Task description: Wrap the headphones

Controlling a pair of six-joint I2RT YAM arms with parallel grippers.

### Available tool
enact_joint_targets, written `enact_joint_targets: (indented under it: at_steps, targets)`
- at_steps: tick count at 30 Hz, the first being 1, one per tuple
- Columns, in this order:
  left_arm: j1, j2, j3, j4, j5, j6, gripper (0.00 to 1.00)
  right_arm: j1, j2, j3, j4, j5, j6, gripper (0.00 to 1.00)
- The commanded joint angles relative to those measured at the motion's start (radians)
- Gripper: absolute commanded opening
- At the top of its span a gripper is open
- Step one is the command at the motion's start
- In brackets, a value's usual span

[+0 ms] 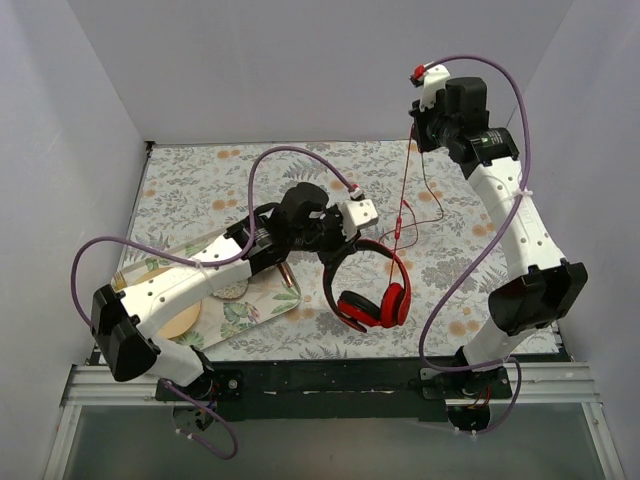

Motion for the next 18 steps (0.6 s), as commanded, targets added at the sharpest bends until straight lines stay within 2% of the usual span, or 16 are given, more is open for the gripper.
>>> enact_joint_targets:
  at_steps: [1,7,10,15,18]
  targets:
    - [-0.009,-0.089,0.057,-0.002,0.149,-0.073,0.0,-0.051,-0.084,-0.147,0.198,-0.014,0.051,0.01]
    - [0.036,-0.102,0.136,0.01,0.172,-0.189,0.0,-0.071,-0.183,-0.354,0.276,-0.011,0.072,0.01]
    - [0.048,-0.111,0.179,0.01,0.12,-0.228,0.0,-0.074,-0.222,-0.432,0.325,-0.023,0.089,0.01]
    - [0.06,-0.121,0.183,0.03,-0.038,-0.237,0.0,-0.085,-0.253,-0.479,0.359,-0.032,0.104,0.01]
    - [0.072,-0.129,0.184,0.024,-0.009,-0.246,0.0,-0.091,-0.251,-0.491,0.365,-0.044,0.112,0.01]
